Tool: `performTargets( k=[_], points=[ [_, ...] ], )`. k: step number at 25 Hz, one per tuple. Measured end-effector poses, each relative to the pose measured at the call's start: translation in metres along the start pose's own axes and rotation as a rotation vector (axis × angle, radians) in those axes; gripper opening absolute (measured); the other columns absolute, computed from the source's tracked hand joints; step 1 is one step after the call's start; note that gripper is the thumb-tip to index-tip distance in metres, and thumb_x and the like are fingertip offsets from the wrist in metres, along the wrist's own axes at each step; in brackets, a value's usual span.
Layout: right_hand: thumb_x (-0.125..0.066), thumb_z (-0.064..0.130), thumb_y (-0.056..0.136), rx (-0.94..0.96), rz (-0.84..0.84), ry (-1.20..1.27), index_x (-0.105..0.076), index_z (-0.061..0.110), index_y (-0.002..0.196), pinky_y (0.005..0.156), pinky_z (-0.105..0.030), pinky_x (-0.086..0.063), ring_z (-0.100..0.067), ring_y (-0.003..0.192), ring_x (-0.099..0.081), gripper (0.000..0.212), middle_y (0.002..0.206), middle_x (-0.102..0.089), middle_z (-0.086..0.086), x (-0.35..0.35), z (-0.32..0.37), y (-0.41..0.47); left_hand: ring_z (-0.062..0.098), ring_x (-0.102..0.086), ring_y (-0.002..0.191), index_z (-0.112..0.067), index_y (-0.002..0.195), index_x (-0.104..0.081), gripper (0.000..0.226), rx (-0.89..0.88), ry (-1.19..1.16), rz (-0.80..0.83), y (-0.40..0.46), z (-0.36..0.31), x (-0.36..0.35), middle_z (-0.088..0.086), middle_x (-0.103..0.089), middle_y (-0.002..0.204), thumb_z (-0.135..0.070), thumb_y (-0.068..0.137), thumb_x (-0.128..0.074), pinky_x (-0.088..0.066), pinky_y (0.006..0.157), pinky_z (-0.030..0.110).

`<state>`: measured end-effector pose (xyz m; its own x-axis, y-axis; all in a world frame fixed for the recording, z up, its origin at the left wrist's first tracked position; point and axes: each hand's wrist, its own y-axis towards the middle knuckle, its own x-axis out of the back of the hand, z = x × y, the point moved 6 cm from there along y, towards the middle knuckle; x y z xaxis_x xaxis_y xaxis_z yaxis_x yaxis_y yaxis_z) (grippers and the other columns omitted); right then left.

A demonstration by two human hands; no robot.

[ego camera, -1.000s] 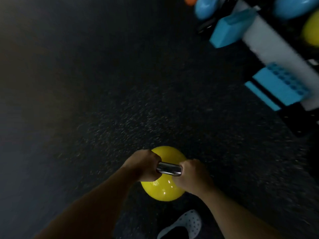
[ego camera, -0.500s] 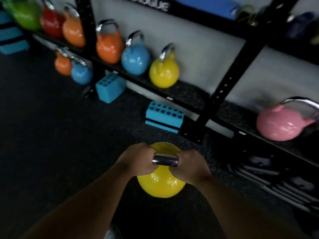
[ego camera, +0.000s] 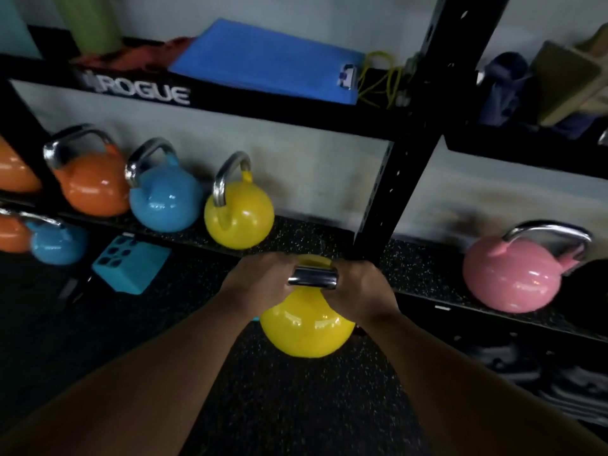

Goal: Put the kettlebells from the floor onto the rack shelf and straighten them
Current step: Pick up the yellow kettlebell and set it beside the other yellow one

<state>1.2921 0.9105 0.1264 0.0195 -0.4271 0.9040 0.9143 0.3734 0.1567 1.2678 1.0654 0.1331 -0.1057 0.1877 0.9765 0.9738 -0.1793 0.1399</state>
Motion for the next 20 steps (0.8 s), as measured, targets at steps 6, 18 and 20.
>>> performTargets(
  k=[6,18,20],
  points=[
    [-0.065,0.021,0.076,-0.027,-0.019,-0.003,-0.066,0.017,0.104,0.071,-0.039,-0.056,-0.037,0.087,-0.068,0.029,0.093,-0.073,-0.015,-0.005,-0.025,0.113,0.03,-0.066,0.084,-0.018,0.092,-0.059,0.016,-0.012,0.07,-0.004,0.113,0.044,-0.005,0.007,-0.068,0.092,-0.026,0.082,-0.067,-0.036,0.058,0.03],
    [-0.067,0.008,0.078,-0.165,-0.003,0.054,-0.065,0.01,0.099,0.061,-0.027,-0.032,-0.032,0.077,-0.063,0.021,0.086,-0.068,-0.016,-0.048,-0.073,0.233,0.034,-0.067,0.091,-0.016,0.097,-0.062,0.025,-0.159,0.099,-0.008,0.248,0.102,-0.061,0.01,-0.07,0.099,-0.027,0.079,-0.075,-0.048,0.07,0.037],
    [-0.068,0.008,0.078,-0.176,-0.004,0.083,-0.066,0.011,0.1,0.061,-0.028,-0.034,-0.031,0.076,-0.062,0.023,0.086,-0.068,-0.017,-0.05,-0.076,0.238,0.034,-0.066,0.091,-0.014,0.096,-0.062,0.023,-0.162,0.061,-0.014,0.254,0.104,-0.062,0.011,-0.07,0.099,-0.025,0.079,-0.075,-0.046,0.069,0.036]
  ],
)
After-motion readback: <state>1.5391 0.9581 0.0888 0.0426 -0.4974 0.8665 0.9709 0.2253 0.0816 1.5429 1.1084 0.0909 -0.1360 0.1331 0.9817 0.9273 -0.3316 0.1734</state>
